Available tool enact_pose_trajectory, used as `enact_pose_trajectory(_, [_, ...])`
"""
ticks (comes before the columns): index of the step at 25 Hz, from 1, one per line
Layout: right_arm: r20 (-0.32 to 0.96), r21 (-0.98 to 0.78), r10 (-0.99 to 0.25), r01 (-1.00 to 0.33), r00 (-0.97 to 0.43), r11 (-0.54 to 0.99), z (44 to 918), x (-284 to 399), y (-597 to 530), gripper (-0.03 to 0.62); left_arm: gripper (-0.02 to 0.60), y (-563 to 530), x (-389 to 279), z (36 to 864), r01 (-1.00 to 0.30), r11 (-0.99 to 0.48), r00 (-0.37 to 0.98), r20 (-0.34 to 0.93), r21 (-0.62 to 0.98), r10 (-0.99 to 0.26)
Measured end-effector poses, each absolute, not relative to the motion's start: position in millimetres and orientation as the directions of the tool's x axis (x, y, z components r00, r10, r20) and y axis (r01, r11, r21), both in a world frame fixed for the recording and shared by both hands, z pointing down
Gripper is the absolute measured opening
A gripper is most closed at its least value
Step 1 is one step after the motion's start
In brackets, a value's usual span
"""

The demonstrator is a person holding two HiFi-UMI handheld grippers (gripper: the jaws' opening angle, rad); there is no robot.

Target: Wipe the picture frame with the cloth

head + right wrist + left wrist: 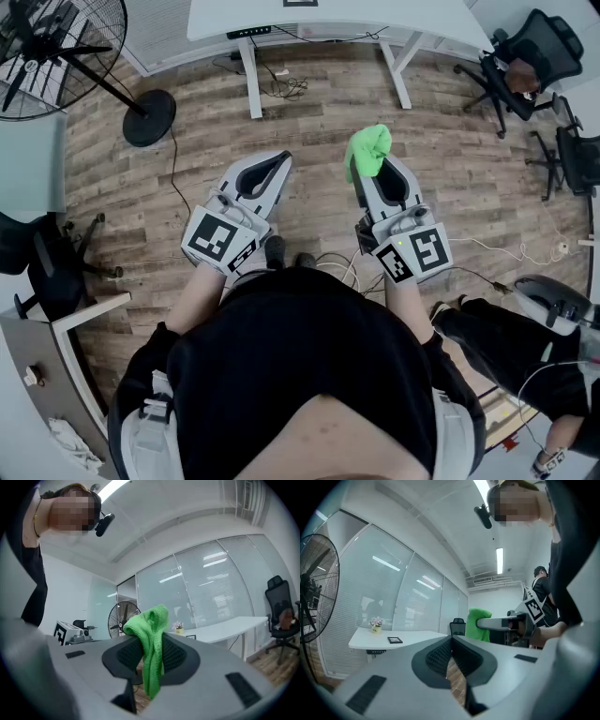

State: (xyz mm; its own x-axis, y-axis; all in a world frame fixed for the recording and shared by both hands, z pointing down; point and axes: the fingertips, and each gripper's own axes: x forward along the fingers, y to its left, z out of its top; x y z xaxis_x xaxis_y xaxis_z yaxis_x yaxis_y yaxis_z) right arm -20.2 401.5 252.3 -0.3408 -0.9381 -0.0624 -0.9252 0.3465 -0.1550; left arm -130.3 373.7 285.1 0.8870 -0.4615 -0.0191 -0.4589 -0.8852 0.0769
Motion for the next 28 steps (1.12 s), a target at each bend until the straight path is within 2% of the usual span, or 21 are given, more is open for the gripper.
enact_pose_trajectory(28, [-0.056, -0.172, -0.951, -0.936, -0.303, 0.308, 257.5, -37.2, 389.9, 0.097, 0.011, 360.8, -156.5, 289.7, -0.465, -0.882, 0.884, -0.015, 0.080, -0.467])
